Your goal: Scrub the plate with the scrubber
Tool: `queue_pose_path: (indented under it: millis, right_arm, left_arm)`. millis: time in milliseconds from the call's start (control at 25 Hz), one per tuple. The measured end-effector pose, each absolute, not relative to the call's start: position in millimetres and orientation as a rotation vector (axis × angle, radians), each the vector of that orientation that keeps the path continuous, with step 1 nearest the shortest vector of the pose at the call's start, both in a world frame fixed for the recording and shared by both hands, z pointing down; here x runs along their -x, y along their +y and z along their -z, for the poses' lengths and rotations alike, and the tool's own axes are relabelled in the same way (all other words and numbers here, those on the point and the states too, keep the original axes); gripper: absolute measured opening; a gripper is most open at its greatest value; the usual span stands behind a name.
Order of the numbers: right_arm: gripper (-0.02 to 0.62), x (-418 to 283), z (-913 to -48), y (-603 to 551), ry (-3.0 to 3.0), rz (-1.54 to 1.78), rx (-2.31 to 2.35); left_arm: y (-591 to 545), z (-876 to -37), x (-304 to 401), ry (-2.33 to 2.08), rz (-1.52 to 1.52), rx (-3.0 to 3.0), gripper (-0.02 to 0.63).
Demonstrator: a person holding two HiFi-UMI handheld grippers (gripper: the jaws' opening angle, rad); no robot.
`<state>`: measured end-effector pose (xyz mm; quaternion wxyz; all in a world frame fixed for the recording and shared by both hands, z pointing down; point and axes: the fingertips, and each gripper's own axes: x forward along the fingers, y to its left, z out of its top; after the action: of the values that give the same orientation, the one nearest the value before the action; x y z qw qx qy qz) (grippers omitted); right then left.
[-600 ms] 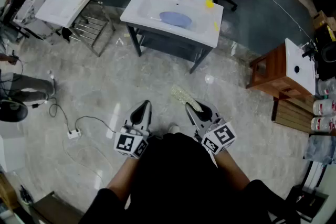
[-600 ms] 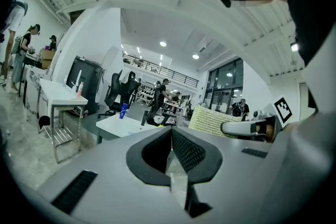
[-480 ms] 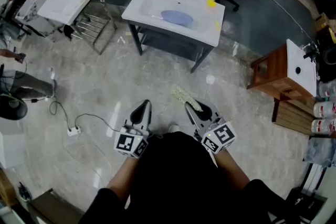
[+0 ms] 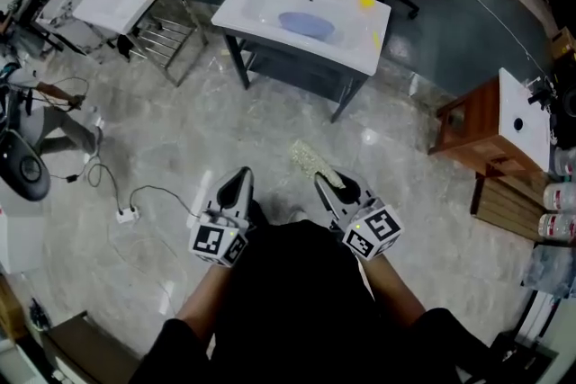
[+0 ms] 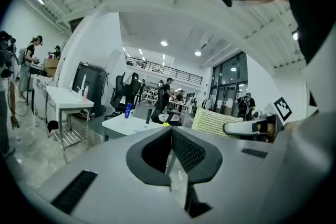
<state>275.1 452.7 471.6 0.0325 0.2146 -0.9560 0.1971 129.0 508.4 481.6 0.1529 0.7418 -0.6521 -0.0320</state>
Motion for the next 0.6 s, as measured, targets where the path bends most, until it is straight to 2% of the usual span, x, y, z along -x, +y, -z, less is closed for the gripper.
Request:
queue_pose_path:
  millis: [320,600]
  right_arm:
    - [0.064,-277.0,-486.1,420.7,-2.889,-0.615,-0.736]
    - [0.064,-246.8,-499.8,381.6,-2.815,-0.652,-0.836]
  left_arm:
    - [482.9,-489.1,-117.3,-1.849,0.113,-2.134,0.003]
    - [427.1,-499.7,-74.3,-1.802,0.144,-2.145,0.003]
